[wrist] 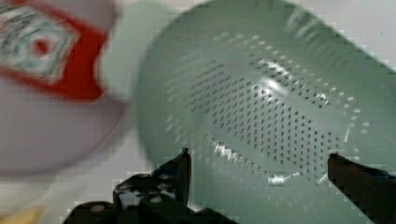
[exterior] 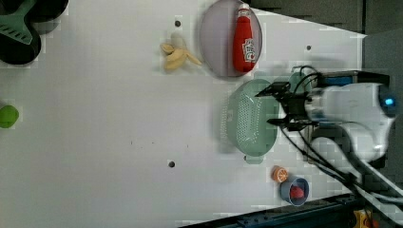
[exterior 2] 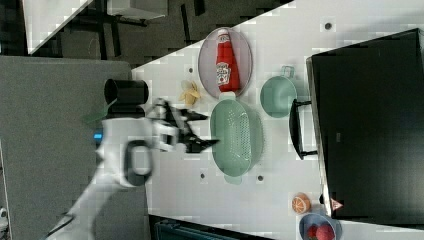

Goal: Drag strainer left to right.

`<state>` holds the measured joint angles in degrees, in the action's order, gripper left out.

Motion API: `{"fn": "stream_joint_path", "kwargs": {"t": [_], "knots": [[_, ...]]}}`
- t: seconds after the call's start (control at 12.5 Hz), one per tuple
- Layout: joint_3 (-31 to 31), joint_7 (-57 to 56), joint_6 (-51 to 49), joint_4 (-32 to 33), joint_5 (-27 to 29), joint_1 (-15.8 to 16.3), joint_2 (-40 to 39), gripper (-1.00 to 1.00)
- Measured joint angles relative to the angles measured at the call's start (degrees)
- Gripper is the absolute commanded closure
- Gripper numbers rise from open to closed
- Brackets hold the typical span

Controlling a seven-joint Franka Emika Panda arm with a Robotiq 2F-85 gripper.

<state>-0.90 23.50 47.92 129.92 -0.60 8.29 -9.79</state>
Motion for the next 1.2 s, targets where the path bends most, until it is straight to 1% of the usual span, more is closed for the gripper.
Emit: {"fn": "stream_joint_path", "kwargs": {"t": [0.08,0.24,0.32,0.4,0.48,0.56,0.64,0.72,0.88,1.04,1.2], "knots": [[-0.24,-3.57,-4.34,-3.25,-0.21,0.91,2.36,-1.00],[-0.28,-8.55,-16.31,-11.30,-0.42,1.22,5.88,-1.00],[-1.92,-11.72,-20.66,-16.23,-0.55,2.26,6.34,-1.00],[-2.96,-16.00,-24.33,-21.21,0.03,2.18,6.22,-1.00],[-2.99,-19.71,-26.94,-25.51,-0.25,0.95,6.14,-1.00],[-3.27,-23.02,-29.32,-29.32,-2.01,-0.16,6.13,-1.00],[-4.11,-25.50,-32.40,-32.84,-2.51,-0.85,6.01,-1.00],[-5.75,-27.52,-35.48,-34.58,-2.05,-0.72,6.56,-1.00],[-8.36,-31.12,-41.96,-35.92,-1.93,-1.22,8.13,-1.00],[-10.69,-32.38,-43.81,-37.15,-0.89,-2.12,8.20,-1.00],[-11.48,-32.54,-44.66,-37.49,-2.75,-2.68,7.49,-1.00]]}}
